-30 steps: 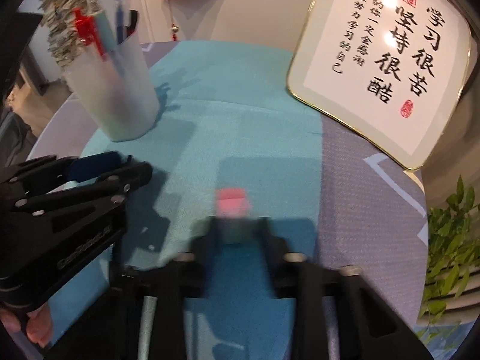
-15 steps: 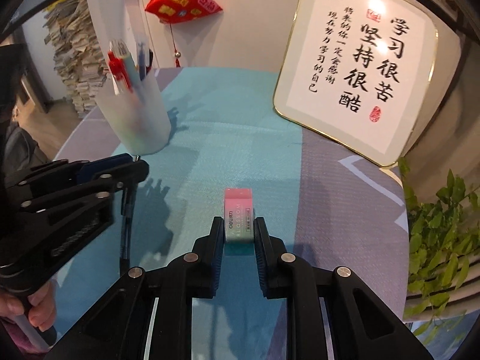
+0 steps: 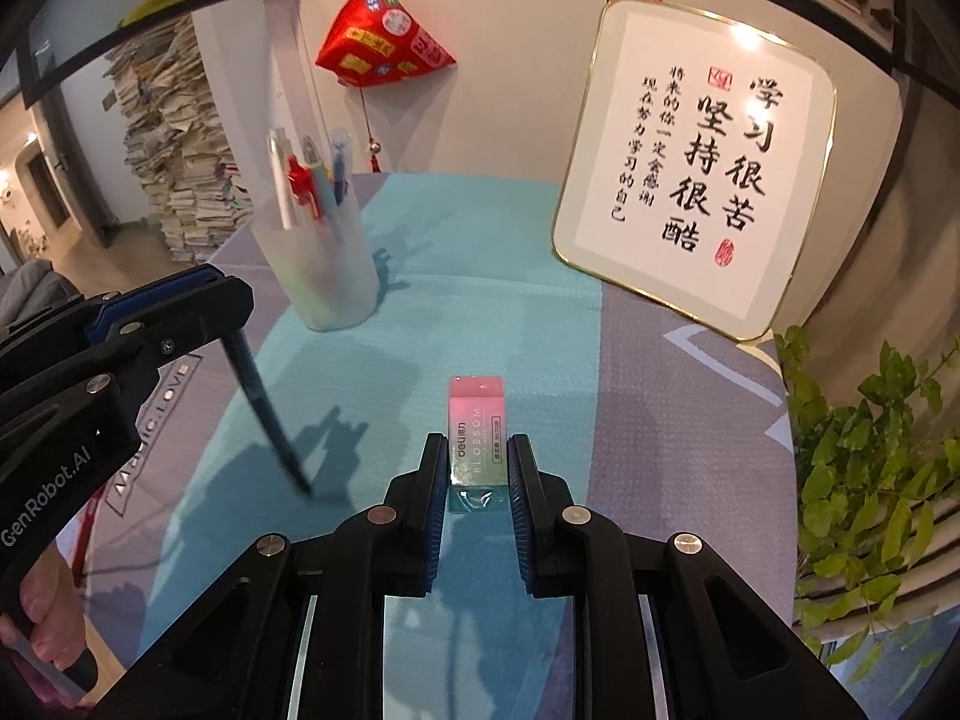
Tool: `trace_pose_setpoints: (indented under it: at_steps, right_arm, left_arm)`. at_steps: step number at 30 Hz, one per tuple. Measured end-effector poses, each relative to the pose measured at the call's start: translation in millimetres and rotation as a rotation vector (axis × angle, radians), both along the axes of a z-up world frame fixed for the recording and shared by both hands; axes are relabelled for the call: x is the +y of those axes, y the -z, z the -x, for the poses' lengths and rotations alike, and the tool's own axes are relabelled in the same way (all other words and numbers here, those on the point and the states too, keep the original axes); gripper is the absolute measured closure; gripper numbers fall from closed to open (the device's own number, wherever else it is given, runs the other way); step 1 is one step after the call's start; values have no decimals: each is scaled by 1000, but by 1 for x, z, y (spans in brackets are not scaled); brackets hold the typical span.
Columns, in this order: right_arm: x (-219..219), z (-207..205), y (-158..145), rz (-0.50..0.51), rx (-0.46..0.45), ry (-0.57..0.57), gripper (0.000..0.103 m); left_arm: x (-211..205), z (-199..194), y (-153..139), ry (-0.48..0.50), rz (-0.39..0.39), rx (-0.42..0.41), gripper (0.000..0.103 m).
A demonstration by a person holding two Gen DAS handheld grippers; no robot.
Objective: Organize stationery
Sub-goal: 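Lift the black pen and eraser and carry both over the frosted cup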
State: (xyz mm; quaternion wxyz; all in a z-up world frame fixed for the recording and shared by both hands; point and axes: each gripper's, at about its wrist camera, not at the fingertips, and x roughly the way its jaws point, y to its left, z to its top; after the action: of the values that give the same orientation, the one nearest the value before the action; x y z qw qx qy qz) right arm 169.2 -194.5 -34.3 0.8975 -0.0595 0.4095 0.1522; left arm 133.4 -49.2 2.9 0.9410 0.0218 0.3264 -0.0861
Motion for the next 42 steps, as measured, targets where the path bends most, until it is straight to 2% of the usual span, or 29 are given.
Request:
trace_pose_setpoints:
  at_steps: [21,42]
  right_arm:
    - [9,28,-39,-77,-84,-20,82]
    - [50,22,-78,-154,-159,-50,82]
  left_arm:
    - [17,26,-29,-10,3,-83,90]
    - [56,11,-60,-60,16,-133,90]
